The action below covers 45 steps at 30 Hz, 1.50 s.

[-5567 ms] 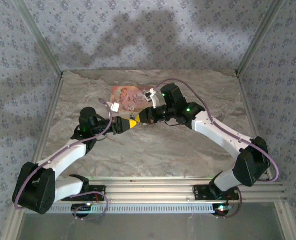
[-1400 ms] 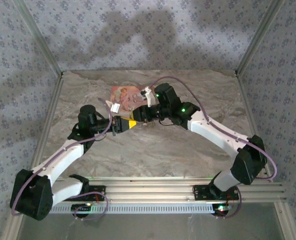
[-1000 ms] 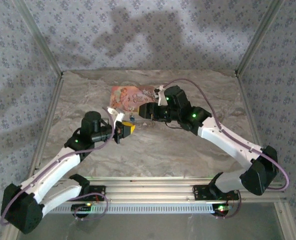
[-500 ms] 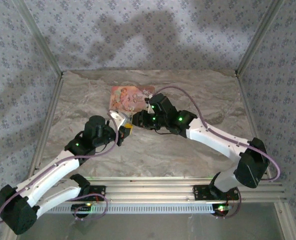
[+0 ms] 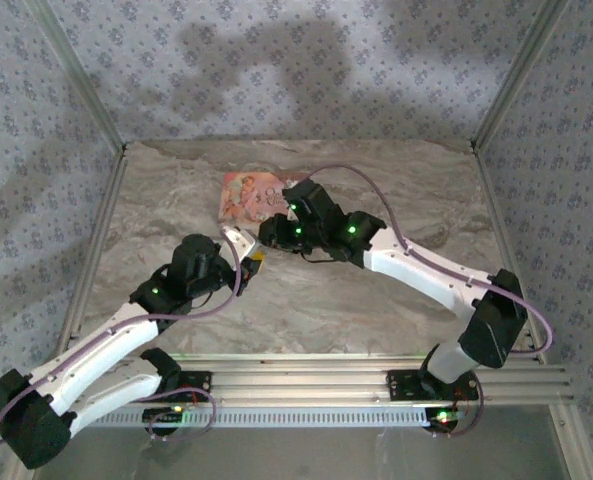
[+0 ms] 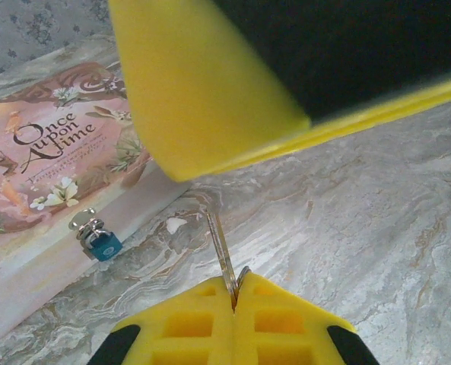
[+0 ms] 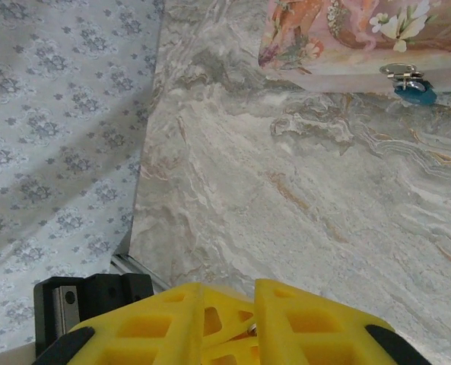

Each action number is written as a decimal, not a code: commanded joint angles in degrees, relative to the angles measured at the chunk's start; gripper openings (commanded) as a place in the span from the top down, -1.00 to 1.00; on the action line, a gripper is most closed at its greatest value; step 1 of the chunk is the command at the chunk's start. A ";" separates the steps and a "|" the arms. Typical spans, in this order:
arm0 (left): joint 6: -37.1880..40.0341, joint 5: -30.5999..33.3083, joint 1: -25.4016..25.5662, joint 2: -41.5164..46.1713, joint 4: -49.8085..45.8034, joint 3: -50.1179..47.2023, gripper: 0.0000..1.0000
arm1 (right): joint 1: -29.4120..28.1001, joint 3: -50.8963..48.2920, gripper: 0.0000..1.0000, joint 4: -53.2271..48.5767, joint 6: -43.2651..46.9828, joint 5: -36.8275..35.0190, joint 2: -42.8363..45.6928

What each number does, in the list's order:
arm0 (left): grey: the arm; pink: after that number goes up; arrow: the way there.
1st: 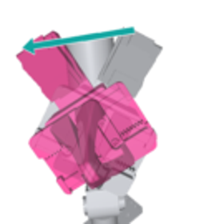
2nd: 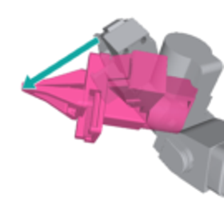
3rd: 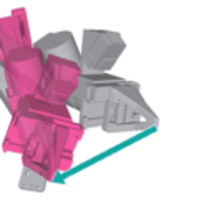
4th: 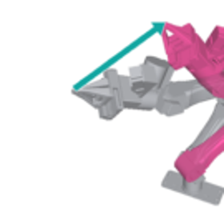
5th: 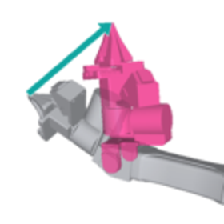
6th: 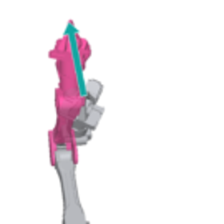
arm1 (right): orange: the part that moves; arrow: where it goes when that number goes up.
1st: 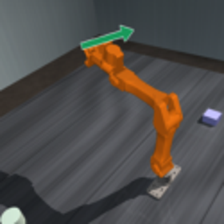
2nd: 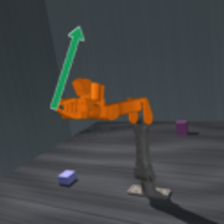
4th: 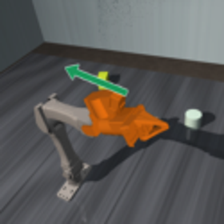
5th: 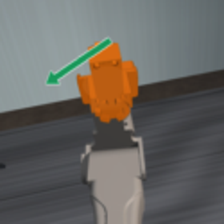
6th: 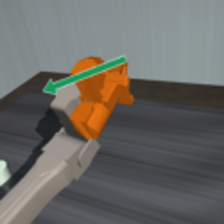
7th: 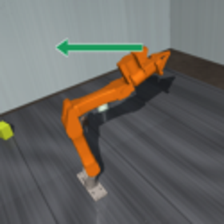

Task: Unlock the padlock with the key

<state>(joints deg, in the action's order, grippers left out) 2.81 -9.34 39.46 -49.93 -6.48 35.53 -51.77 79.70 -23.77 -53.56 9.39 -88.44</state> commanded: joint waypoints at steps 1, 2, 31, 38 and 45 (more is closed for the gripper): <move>1.63 1.21 0.59 0.71 -0.79 2.44 1.00 | -0.83 2.67 0.50 -5.65 1.09 -2.65 -1.79; 1.79 1.49 0.75 0.71 -0.90 2.53 1.00 | -1.03 3.26 0.49 -6.47 1.39 -2.84 -2.19; 4.61 5.04 4.44 0.61 -5.64 4.32 0.44 | -2.13 5.29 1.00 -4.69 14.49 -2.36 -4.69; -5.67 -6.47 -0.85 2.99 -7.89 5.69 -0.16 | 2.25 4.76 1.00 -0.67 30.87 2.88 -2.96; -28.44 -34.94 -17.22 2.73 13.24 -1.84 -0.16 | 7.87 0.72 1.00 6.61 42.69 15.10 0.55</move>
<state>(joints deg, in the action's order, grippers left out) -12.29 -28.64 26.13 -47.27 -5.72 36.58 -44.91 82.26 -21.43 -19.99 16.99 -91.02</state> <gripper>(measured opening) 0.582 0.042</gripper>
